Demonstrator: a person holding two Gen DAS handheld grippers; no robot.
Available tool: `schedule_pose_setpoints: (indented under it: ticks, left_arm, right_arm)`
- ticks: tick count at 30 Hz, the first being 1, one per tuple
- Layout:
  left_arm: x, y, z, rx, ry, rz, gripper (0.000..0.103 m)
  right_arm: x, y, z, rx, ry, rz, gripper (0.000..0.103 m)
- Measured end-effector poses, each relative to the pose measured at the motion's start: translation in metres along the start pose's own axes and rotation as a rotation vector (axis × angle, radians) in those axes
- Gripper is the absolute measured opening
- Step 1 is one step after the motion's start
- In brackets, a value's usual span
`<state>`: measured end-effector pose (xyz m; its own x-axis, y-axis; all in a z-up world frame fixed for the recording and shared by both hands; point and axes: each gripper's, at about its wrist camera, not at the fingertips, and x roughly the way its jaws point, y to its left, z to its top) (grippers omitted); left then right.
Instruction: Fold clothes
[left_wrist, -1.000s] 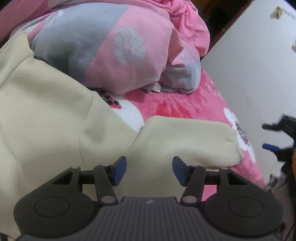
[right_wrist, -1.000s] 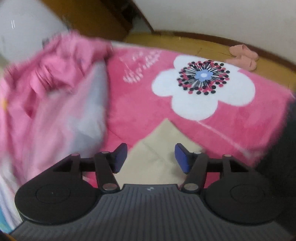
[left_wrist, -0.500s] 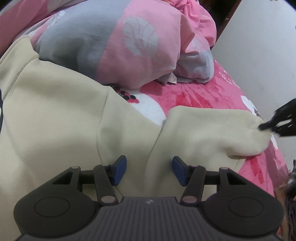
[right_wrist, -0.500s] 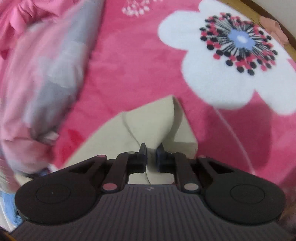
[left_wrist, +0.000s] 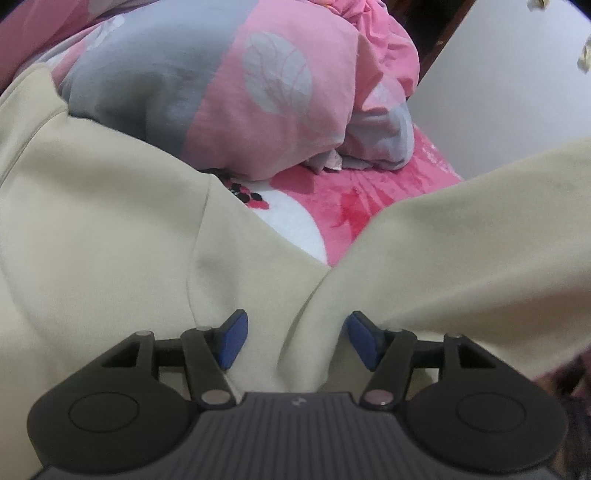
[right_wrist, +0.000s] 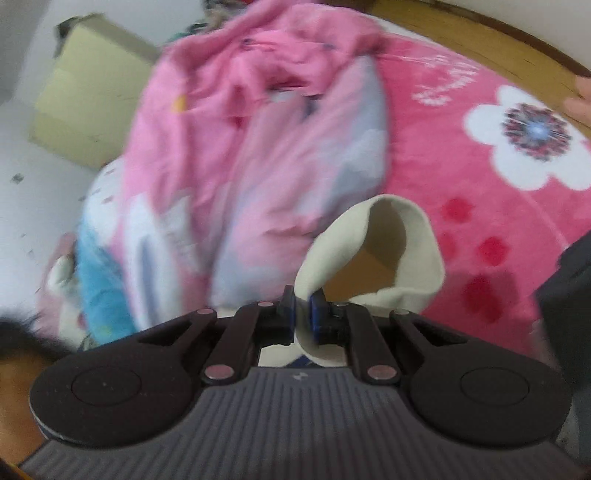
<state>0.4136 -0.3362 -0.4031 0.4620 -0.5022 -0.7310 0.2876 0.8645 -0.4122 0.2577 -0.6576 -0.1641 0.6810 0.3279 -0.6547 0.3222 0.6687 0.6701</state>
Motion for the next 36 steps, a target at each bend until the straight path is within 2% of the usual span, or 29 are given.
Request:
schedule_pose_setpoints:
  ticks: [5, 12, 17, 19, 24, 26, 27, 28, 29, 30, 32, 36]
  left_arm:
    - [-0.049, 0.035, 0.007, -0.084, -0.028, -0.053, 0.063]
    - [-0.151, 0.114, 0.014, -0.212, -0.065, -0.063, 0.063]
    - [-0.25, 0.185, 0.014, -0.282, -0.13, -0.006, 0.063]
    - [-0.285, 0.211, 0.01, -0.296, -0.146, 0.041, 0.063]
    - [-0.352, 0.266, -0.003, -0.33, -0.155, 0.147, 0.063]
    - [-0.363, 0.284, -0.013, -0.361, -0.15, 0.166, 0.065]
    - [-0.365, 0.293, -0.018, -0.379, -0.143, 0.176, 0.066]
    - [-0.364, 0.3, -0.024, -0.401, -0.133, 0.19, 0.066]
    - [-0.362, 0.308, -0.03, -0.423, -0.123, 0.204, 0.066]
    - [-0.361, 0.316, -0.036, -0.443, -0.115, 0.217, 0.066]
    - [-0.357, 0.327, -0.043, -0.456, -0.097, 0.243, 0.065]
    - [-0.341, 0.333, -0.045, -0.417, -0.065, 0.263, 0.065]
  right_arm:
    - [-0.006, 0.066, -0.035, -0.007, -0.009, 0.119, 0.006]
    - [0.026, 0.158, -0.09, -0.043, 0.084, 0.273, 0.006]
    - [0.08, 0.209, -0.131, -0.054, 0.194, 0.343, 0.006]
    - [0.108, 0.223, -0.149, -0.054, 0.227, 0.358, 0.006]
    - [0.191, 0.245, -0.211, -0.082, 0.253, 0.374, 0.009]
    - [0.241, 0.248, -0.25, -0.1, 0.26, 0.348, 0.012]
    - [0.269, 0.249, -0.272, -0.129, 0.296, 0.32, 0.022]
    - [0.297, 0.249, -0.294, -0.158, 0.333, 0.291, 0.045]
    - [0.324, 0.249, -0.316, -0.193, 0.37, 0.248, 0.054]
    - [0.347, 0.248, -0.335, -0.236, 0.404, 0.182, 0.056]
    - [0.372, 0.242, -0.363, -0.285, 0.434, 0.117, 0.054]
    - [0.352, 0.221, -0.365, -0.201, 0.381, 0.186, 0.054]
